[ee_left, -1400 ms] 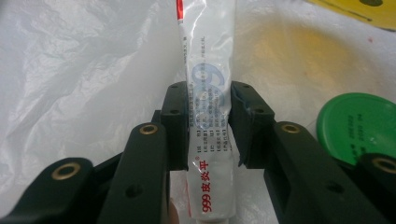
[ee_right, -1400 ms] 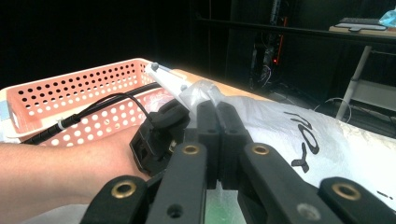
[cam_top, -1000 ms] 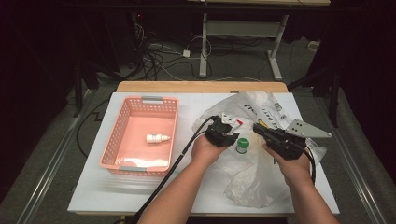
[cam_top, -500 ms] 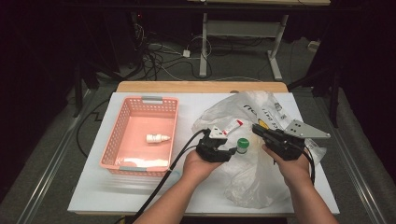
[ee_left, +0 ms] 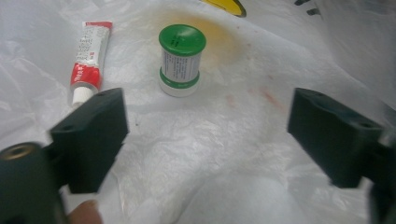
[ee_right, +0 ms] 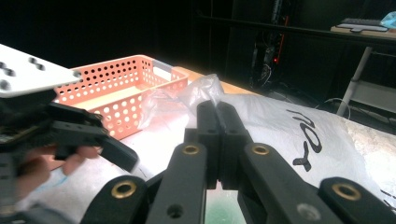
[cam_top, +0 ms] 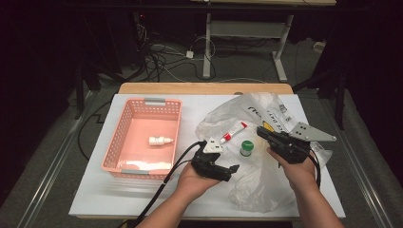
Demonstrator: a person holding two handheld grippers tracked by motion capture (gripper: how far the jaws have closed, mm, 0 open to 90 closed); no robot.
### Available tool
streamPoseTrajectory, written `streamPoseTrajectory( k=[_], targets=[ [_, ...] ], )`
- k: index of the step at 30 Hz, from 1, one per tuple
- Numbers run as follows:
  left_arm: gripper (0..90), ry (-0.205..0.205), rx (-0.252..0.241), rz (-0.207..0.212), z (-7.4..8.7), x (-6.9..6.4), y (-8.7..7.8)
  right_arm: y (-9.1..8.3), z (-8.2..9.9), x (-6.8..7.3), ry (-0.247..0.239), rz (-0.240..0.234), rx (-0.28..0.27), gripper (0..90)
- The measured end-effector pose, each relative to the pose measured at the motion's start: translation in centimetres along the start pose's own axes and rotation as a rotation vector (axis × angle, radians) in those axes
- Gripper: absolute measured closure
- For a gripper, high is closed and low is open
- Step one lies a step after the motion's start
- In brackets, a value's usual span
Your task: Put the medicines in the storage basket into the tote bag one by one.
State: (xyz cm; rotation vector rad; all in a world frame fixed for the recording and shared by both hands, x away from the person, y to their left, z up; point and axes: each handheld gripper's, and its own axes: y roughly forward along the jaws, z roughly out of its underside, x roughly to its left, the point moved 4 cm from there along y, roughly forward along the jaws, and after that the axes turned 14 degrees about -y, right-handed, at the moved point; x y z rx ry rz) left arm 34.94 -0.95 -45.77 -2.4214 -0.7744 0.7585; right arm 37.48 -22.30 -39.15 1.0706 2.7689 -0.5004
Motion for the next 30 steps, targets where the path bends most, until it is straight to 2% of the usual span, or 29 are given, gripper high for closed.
streamPoseTrajectory(
  k=[2,6,8,15,21,30],
  targets=[
    [0.2,0.000,0.006,-0.011,0.1,-0.1,-0.5,0.0,0.0,0.0,0.001,-0.002,0.001,90.0],
    [0.0,0.007,-0.002,-0.030,0.4,0.3,-1.8,-0.1,-0.1,0.0,-0.005,-0.001,-0.001,90.0],
    [0.0,-0.006,-0.002,-0.031,0.6,0.6,-2.3,-0.1,-0.1,0.1,-0.005,0.000,0.000,90.0],
    [0.0,-0.011,-0.021,-0.052,0.7,1.1,-3.7,-0.1,-0.1,0.1,-0.009,-0.001,0.001,90.0],
    [0.0,-0.024,-0.015,-0.070,0.9,1.5,-4.7,-0.1,-0.1,0.0,-0.010,0.000,-0.002,90.0],
    [0.0,-0.054,-0.042,-0.120,1.3,3.2,-7.5,-0.3,-0.2,0.0,-0.006,0.000,-0.002,90.0]
  ],
)
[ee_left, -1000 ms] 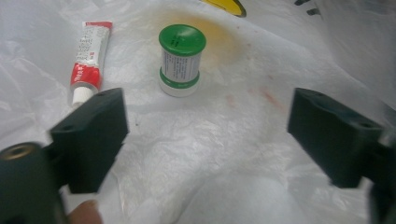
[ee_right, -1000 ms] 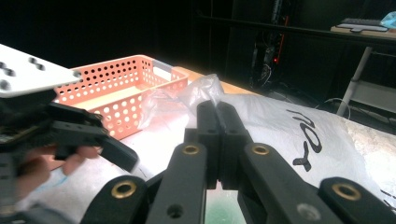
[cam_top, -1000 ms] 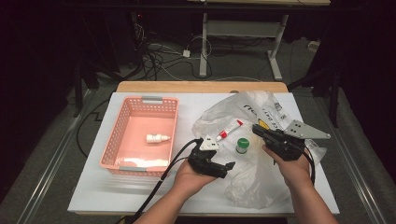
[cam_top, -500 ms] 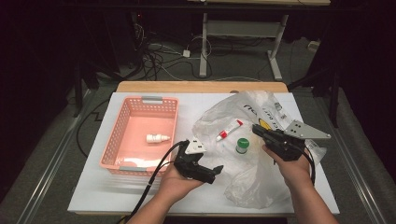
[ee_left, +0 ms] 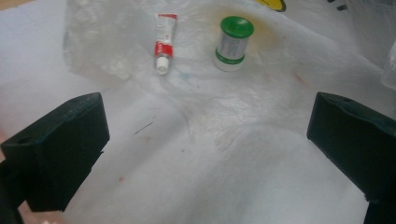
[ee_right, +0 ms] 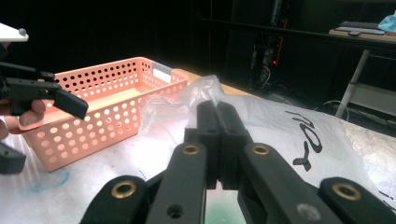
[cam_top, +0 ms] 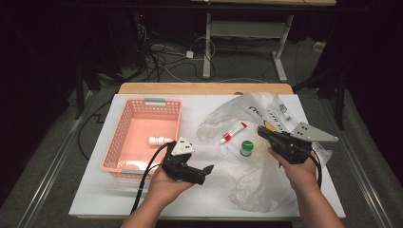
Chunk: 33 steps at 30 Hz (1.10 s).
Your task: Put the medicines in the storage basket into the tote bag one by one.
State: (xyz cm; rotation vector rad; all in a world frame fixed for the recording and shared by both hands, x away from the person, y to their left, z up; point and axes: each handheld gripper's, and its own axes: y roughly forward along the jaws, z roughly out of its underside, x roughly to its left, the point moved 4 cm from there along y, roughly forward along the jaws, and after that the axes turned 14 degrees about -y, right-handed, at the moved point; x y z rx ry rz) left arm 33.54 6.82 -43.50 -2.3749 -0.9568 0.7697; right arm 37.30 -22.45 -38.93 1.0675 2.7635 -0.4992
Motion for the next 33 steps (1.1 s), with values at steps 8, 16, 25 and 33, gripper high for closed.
streamPoseTrajectory(
  k=[8,16,25,33],
  targets=[
    [0.0,-0.040,-0.028,-0.064,0.2,2.4,-2.0,0.0,0.0,0.0,0.002,0.000,0.001,90.0],
    [0.0,-0.081,-0.037,-0.109,0.6,4.6,-3.3,0.0,0.1,-0.1,0.003,0.000,0.002,90.0],
    [0.0,-0.131,-0.058,-0.159,1.0,7.1,-4.8,-0.1,0.1,-0.1,0.009,0.005,0.001,90.0],
    [0.0,-0.170,-0.065,-0.197,1.3,9.0,-6.0,-0.2,0.1,-0.2,0.003,0.005,-0.002,90.0]
  ],
)
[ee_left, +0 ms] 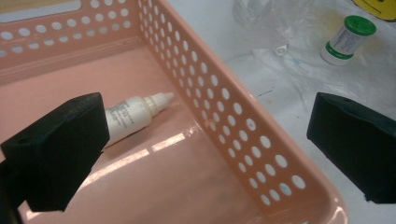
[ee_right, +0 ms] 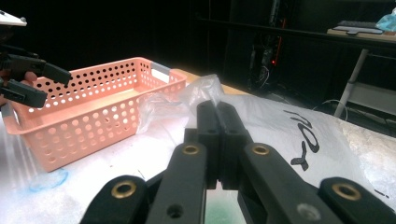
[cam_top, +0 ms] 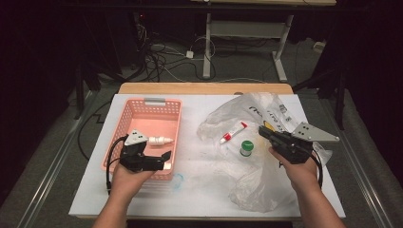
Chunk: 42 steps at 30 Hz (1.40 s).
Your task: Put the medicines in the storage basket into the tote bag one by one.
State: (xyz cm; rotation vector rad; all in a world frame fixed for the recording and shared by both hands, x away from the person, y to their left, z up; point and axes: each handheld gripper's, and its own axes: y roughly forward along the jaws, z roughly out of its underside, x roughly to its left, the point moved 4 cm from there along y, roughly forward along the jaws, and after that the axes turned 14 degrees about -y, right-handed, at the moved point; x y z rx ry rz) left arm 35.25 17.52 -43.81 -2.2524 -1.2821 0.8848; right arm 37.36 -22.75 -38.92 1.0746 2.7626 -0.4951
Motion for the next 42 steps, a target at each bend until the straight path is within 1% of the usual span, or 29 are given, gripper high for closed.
streamPoseTrajectory(
  k=[5,9,13,16,18,19,20,21,22,23,26,27,29,30,31,32,33,36,38,39,41,42],
  targets=[
    [0.0,-0.015,-0.006,-0.031,0.0,1.1,-0.5,0.0,0.0,0.0,0.001,0.001,0.002,90.0],
    [0.0,-0.033,-0.016,-0.041,-0.1,2.0,-0.8,0.0,0.0,0.0,0.002,0.001,0.003,90.0],
    [0.0,-0.041,-0.018,-0.043,-0.1,2.4,-1.0,0.0,0.0,0.0,0.001,0.003,0.001,90.0],
    [2.2,-0.038,-0.026,-0.031,-0.3,2.2,-1.1,-0.1,0.0,0.0,0.005,0.004,0.002,90.0],
    [8.1,-0.027,-0.029,-0.025,-0.6,2.0,-1.1,-0.1,-0.1,0.0,0.006,0.007,-0.001,90.0],
    [12.9,-0.023,-0.036,-0.016,-0.8,1.9,-1.1,-0.1,-0.1,0.0,0.008,0.007,0.000,90.0],
    [17.4,-0.024,-0.041,-0.008,-1.1,1.8,-1.1,-0.1,-0.1,0.0,0.001,0.004,-0.001,90.0],
    [19.9,-0.029,-0.049,0.001,-1.5,1.8,-1.0,-0.1,-0.1,0.0,0.002,0.003,0.000,90.0],
    [24.9,-0.026,-0.055,0.002,-1.8,1.8,-0.9,0.0,-0.1,0.1,0.005,0.004,0.001,90.0],
    [30.8,-0.022,-0.054,-0.007,-2.1,2.0,-0.8,0.0,-0.1,0.1,0.006,0.003,0.000,90.0],
    [45.0,-0.030,-0.024,-0.014,-3.2,2.7,-0.1,0.2,-0.1,0.2,-0.003,-0.002,0.001,90.0],
    [50.8,-0.028,-0.010,-0.026,-3.6,2.9,0.1,0.2,-0.1,0.2,-0.004,-0.002,0.001,90.0],
    [59.5,-0.003,0.022,-0.055,-4.4,3.2,0.8,0.2,-0.1,0.1,0.001,0.000,0.002,90.0],
    [66.0,0.002,0.045,-0.069,-4.7,3.4,1.4,0.1,-0.1,0.1,0.000,0.001,0.004,90.0],
    [75.7,-0.005,0.055,-0.075,-4.9,3.6,1.7,0.1,-0.1,0.1,0.001,0.001,0.003,90.0],
    [82.1,-0.010,0.072,-0.089,-5.1,3.9,2.1,0.1,-0.1,0.1,0.001,0.001,0.003,90.0],
    [87.8,-0.003,0.093,-0.106,-5.3,4.2,2.6,0.1,-0.1,0.1,0.001,0.001,0.003,90.0],
    [88.0,-0.016,0.155,-0.145,-5.6,5.3,4.1,0.1,-0.1,0.1,-0.001,0.001,0.003,90.0],
    [88.0,-0.030,0.184,-0.168,-5.7,5.8,5.0,0.1,-0.1,0.1,0.000,-0.001,0.004,90.0],
    [88.0,-0.032,0.190,-0.185,-5.8,6.1,5.4,0.1,-0.1,0.2,-0.002,-0.003,0.004,90.0],
    [88.0,-0.050,0.213,-0.200,-5.7,6.7,6.2,0.2,-0.1,0.2,-0.003,-0.005,0.003,90.0],
    [88.0,-0.057,0.229,-0.214,-5.7,7.0,6.5,0.2,-0.1,0.2,-0.002,-0.004,0.003,90.0]
  ],
)
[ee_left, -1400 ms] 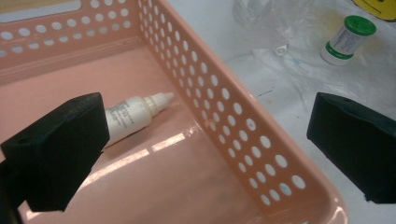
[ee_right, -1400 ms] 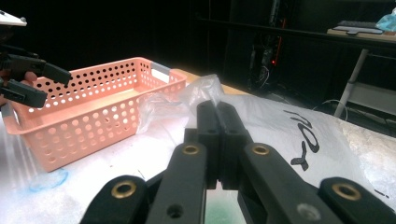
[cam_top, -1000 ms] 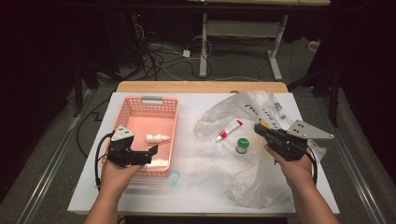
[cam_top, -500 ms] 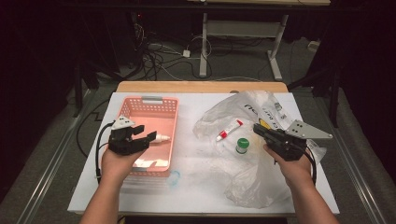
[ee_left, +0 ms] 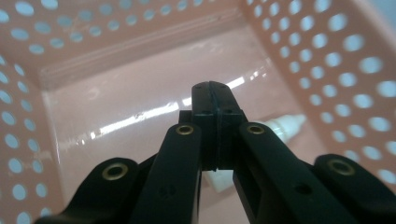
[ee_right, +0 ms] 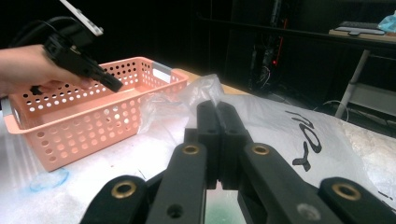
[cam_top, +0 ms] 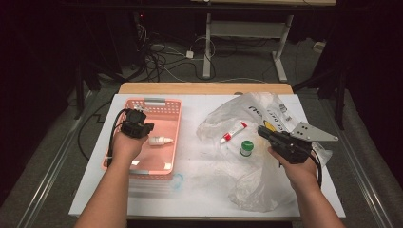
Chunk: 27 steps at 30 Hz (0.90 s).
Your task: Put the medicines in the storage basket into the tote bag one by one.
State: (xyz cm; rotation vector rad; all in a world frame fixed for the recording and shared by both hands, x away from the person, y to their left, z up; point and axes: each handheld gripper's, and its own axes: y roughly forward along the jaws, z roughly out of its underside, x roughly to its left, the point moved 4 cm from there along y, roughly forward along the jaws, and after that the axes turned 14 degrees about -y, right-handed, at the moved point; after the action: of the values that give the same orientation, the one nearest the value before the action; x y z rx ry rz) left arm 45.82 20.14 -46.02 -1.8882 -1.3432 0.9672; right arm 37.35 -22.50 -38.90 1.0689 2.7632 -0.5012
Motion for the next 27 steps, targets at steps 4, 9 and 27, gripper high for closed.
streamPoseTrajectory(
  k=[4,9,27],
  targets=[
    [88.0,0.003,0.067,-0.031,0.2,0.5,1.2,-0.1,0.0,0.0,0.007,0.002,-0.005,90.0],
    [87.9,0.022,0.110,-0.049,0.5,0.6,1.7,-0.1,0.0,-0.1,0.003,0.002,-0.007,90.0],
    [87.5,0.120,0.163,0.037,1.5,0.0,0.3,0.2,0.3,0.0,0.010,-0.006,0.003,90.0]
  ],
)
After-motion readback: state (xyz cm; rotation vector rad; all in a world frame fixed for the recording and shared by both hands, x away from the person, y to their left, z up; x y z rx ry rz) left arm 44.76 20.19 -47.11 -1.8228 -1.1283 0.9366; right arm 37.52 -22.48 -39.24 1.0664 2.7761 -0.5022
